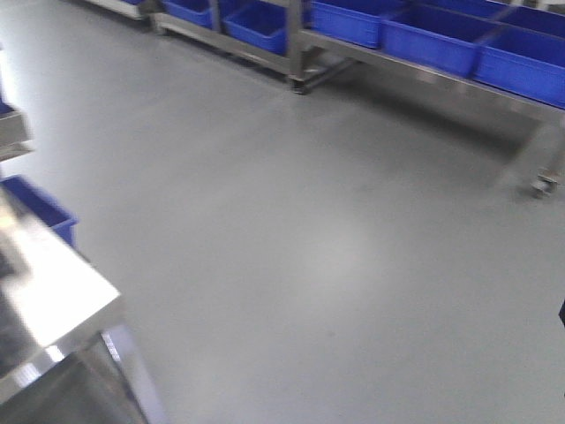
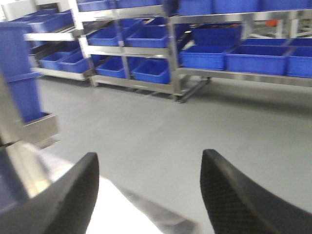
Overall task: Move and align brake pads A on conveyor
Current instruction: 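Turn the base toward the steel table under the blue bins, then stop at the steel table facing the two dark brake pads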
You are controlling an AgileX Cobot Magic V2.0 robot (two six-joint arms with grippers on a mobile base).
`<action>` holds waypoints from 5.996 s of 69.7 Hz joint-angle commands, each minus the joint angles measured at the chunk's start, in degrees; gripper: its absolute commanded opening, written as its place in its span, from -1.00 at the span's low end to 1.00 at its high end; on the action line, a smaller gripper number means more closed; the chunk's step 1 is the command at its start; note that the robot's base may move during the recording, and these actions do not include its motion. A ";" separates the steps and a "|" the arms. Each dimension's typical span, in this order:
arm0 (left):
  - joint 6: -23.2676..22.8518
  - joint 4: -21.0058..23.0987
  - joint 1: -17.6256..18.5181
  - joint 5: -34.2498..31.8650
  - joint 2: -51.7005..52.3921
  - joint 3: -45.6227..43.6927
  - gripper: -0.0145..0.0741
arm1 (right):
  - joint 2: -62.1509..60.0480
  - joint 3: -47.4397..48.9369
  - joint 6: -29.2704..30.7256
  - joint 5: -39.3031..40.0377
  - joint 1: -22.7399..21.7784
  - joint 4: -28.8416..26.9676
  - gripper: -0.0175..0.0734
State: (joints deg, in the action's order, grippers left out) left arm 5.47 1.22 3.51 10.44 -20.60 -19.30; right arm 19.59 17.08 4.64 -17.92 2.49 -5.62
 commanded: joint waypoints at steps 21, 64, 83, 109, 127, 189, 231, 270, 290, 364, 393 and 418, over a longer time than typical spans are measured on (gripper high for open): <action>-0.12 0.02 0.09 -4.27 -0.66 -1.57 0.34 | 0.51 1.62 0.41 4.07 -0.05 0.12 0.42; -0.12 0.02 0.04 -4.28 -0.66 -1.57 0.34 | 0.51 1.62 0.41 4.07 -0.05 0.12 0.42; -0.12 0.02 0.04 -4.28 -0.66 -1.57 0.34 | 0.51 1.62 0.41 4.07 -0.05 0.12 0.42; -0.12 0.02 0.04 -4.28 -0.66 -1.57 0.34 | 0.51 1.62 0.41 4.07 -0.05 0.12 0.42; -0.12 0.02 0.04 -4.28 -0.66 -1.57 0.34 | 0.51 1.62 0.41 4.07 -0.05 0.12 0.42; -0.12 0.02 0.04 -4.28 -0.66 -1.57 0.34 | 0.51 1.62 0.41 4.07 -0.05 0.12 0.42; -0.12 0.02 0.04 -4.28 -0.66 -1.57 0.34 | 0.51 1.62 0.41 4.07 -0.05 0.12 0.42; -0.12 0.02 0.04 -4.28 -0.66 -1.57 0.34 | 0.51 1.62 0.41 4.07 -0.05 0.12 0.42; -0.12 0.02 0.04 -4.35 -0.66 -1.57 0.34 | 0.51 1.62 0.41 4.07 -0.05 0.12 0.42; -1.63 8.00 0.27 24.88 -41.47 -34.53 0.34 | 0.51 1.62 0.41 4.07 -0.05 0.12 0.42; -2.99 8.74 13.87 22.53 -60.21 -42.07 0.34 | 0.51 1.62 0.41 4.07 -0.05 0.12 0.42; -11.38 4.93 13.82 26.12 -73.50 -46.75 0.35 | 0.51 1.62 0.41 4.07 -0.05 0.12 0.42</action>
State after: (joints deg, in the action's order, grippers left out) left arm -4.80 6.36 17.14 37.43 -93.82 -63.81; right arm 19.59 17.08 4.64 -17.94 2.49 -5.62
